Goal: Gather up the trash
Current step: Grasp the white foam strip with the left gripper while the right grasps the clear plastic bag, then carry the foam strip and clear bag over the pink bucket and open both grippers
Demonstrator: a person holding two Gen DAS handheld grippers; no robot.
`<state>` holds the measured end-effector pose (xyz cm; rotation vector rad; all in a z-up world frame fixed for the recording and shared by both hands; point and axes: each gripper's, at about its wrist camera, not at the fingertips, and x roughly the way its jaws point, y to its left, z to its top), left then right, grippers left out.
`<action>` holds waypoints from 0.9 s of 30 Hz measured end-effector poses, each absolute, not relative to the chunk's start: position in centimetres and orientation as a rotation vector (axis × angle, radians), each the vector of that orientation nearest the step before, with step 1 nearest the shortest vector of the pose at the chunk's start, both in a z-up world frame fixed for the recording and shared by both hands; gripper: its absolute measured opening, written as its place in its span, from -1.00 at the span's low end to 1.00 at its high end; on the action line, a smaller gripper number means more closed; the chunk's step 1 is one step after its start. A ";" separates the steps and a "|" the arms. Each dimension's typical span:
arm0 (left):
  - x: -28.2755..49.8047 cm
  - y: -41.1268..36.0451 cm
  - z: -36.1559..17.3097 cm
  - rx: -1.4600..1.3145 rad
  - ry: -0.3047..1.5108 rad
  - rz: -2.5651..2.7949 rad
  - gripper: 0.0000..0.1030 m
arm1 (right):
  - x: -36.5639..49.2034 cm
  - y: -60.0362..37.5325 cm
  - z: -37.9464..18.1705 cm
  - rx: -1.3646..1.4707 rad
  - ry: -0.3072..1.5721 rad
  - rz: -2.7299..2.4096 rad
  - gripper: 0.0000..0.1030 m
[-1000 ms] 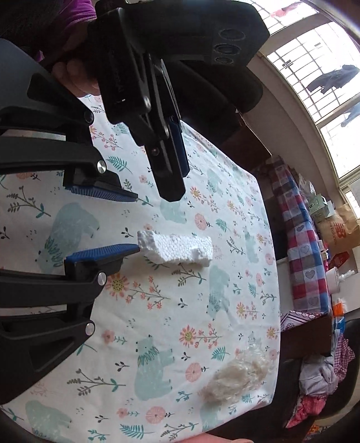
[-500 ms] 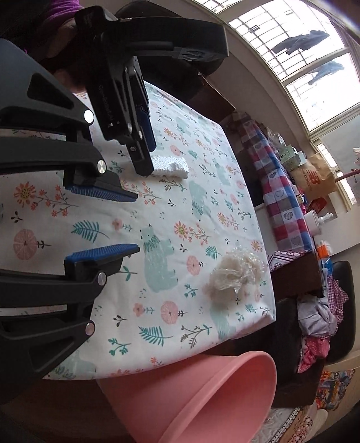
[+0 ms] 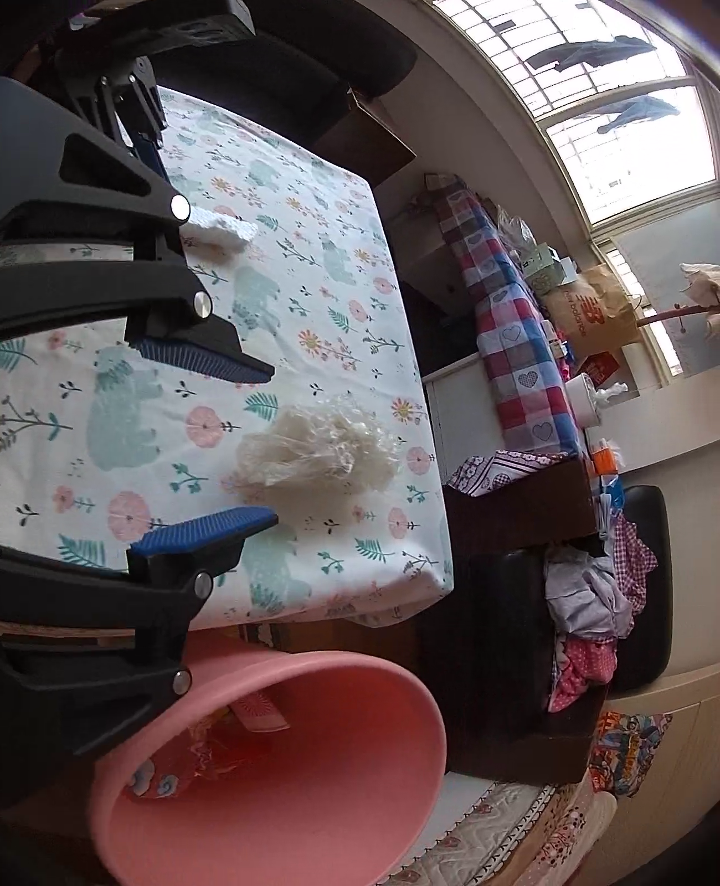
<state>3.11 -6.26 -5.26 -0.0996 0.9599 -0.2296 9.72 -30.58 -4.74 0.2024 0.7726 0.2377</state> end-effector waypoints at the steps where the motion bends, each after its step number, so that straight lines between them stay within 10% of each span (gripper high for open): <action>1: 3.1 -6.1 -5.2 -0.105 0.960 -0.233 -0.56 | 10.4 -30.3 -5.0 0.199 0.778 0.231 -0.08; 8: 2.7 -5.1 -5.1 -0.129 0.953 -0.230 -0.56 | 12.4 -29.8 -7.3 0.210 0.827 0.209 -0.10; 10: 2.5 -5.0 -5.0 -0.128 0.947 -0.231 -0.56 | 12.2 -29.8 -7.6 0.233 0.840 0.237 -0.62; 12: 2.2 -5.1 -4.7 -0.128 0.939 -0.234 -0.56 | 11.5 -29.7 -7.6 0.238 0.841 0.240 -0.69; 27: 0.3 -8.1 -0.4 -0.114 0.811 -0.323 -0.56 | 1.1 -30.2 -3.9 0.281 0.733 0.298 -0.72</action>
